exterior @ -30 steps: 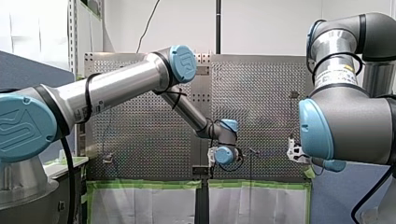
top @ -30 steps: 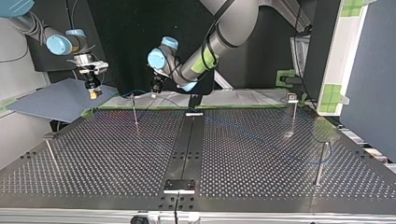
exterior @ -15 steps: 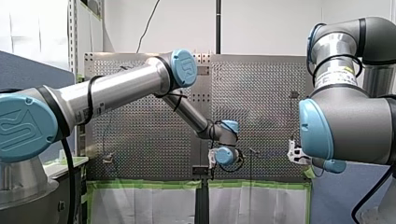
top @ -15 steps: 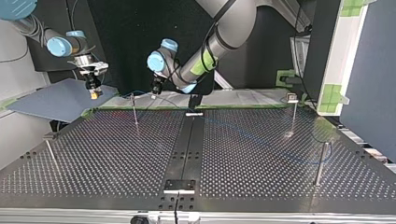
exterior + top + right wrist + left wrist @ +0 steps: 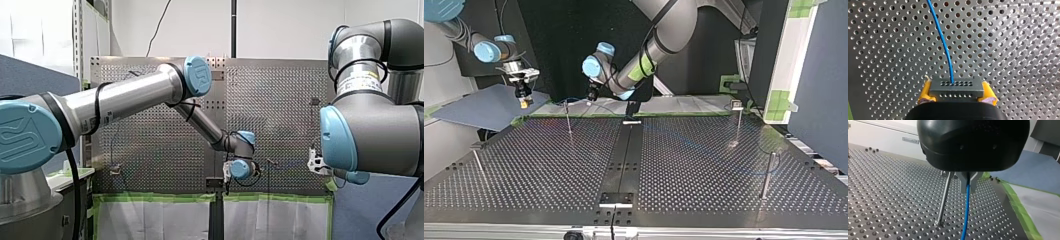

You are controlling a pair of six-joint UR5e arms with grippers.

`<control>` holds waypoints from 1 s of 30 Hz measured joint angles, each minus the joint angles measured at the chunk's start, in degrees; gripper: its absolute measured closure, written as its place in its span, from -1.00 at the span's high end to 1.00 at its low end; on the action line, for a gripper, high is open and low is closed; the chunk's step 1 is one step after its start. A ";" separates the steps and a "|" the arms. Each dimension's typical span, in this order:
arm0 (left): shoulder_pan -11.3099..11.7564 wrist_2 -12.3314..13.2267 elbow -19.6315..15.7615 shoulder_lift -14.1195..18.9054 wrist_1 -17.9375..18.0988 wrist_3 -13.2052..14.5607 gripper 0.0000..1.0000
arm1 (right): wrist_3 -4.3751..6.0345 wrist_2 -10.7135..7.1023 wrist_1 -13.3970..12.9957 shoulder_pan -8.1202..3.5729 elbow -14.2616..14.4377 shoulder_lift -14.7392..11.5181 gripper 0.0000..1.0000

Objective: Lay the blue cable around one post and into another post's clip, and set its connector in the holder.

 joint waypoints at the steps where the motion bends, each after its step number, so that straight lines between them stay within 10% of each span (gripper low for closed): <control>1: 0.03 0.01 0.14 -0.01 -0.03 -0.03 -1.00 | -0.03 -0.02 0.15 0.01 -0.11 0.00 -1.00; 30: 1.10 1.23 1.59 -0.07 -0.56 -0.15 -1.00 | 0.38 -0.07 0.95 0.82 -2.48 0.27 -1.00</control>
